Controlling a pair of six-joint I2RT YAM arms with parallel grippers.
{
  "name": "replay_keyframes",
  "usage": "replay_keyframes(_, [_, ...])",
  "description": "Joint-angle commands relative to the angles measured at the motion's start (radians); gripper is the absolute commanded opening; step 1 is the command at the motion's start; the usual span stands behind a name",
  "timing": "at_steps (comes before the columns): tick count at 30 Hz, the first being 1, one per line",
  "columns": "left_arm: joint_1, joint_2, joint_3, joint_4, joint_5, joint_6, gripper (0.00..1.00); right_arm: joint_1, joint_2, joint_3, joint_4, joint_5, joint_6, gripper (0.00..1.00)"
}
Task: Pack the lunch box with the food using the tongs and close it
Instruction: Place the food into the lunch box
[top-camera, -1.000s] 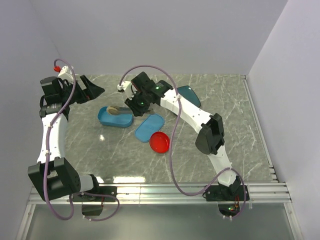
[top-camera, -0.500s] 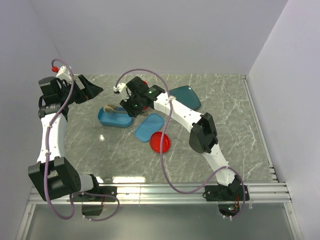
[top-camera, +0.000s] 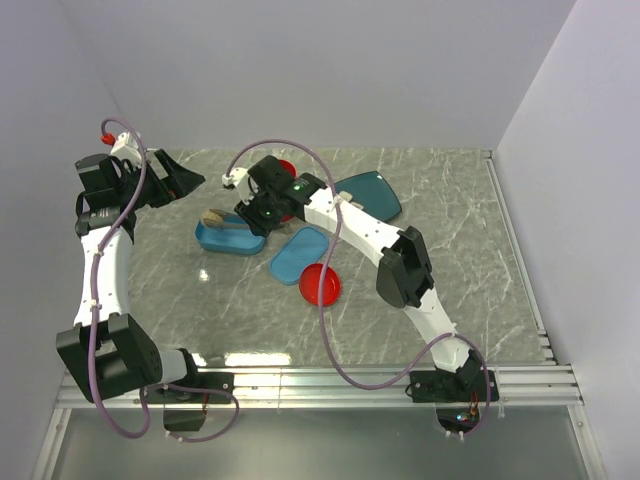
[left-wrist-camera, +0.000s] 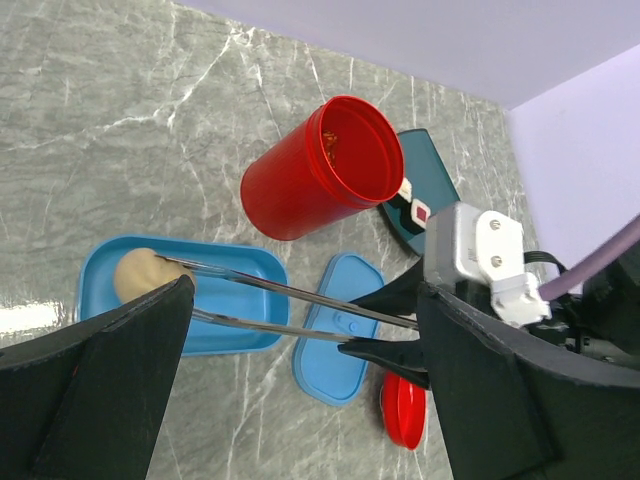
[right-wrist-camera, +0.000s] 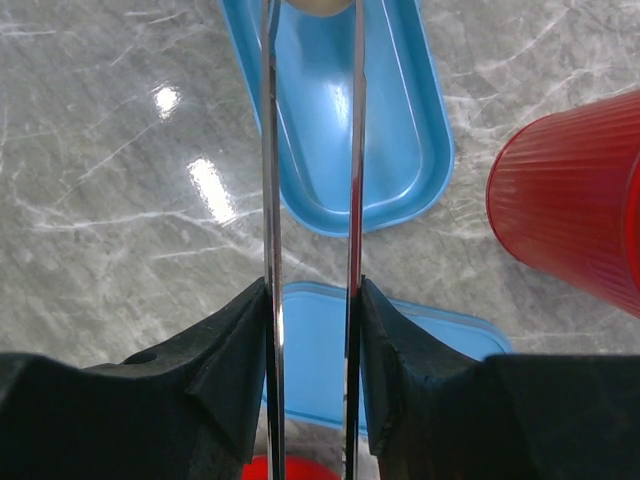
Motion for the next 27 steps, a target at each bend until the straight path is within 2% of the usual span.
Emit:
replay_keyframes(1, [0.006, 0.001, 0.023, 0.043, 0.027, -0.011, 1.0, 0.007, 0.032, 0.026, 0.047, 0.001, 0.013, 0.44])
replay_keyframes(27, [0.02, 0.006, 0.012, 0.054, 0.039, -0.013, 0.99, 0.014, 0.085, 0.049, 0.064, 0.02, 0.019, 0.48])
